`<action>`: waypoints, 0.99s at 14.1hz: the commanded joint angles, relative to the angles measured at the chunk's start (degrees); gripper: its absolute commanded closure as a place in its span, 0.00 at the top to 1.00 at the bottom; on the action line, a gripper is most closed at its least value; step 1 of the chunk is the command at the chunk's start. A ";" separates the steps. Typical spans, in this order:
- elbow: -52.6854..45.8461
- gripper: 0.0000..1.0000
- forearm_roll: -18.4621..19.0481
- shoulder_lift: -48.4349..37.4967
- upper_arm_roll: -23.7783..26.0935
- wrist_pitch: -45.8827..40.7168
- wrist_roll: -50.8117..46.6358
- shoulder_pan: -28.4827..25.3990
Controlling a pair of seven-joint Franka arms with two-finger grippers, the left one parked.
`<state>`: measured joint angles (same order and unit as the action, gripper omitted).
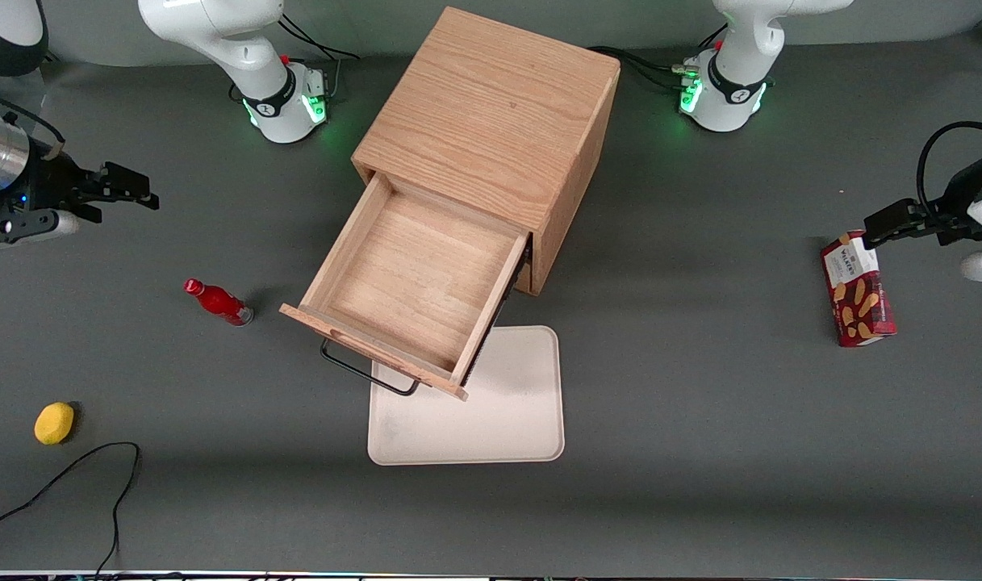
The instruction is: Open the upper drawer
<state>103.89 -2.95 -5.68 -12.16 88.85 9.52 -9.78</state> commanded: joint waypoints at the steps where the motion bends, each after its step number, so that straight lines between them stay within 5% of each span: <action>1: -3.52 0.97 0.23 2.60 0.55 -0.61 -6.67 2.46; 3: -3.43 1.00 -0.48 2.95 7.63 1.40 -6.97 7.73; 11: -13.44 1.00 0.13 10.59 10.39 1.42 -6.62 9.34; 14: -16.87 1.00 3.11 12.53 11.36 1.33 -8.72 9.16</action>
<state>91.61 -2.24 4.29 -2.77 91.29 3.74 -1.60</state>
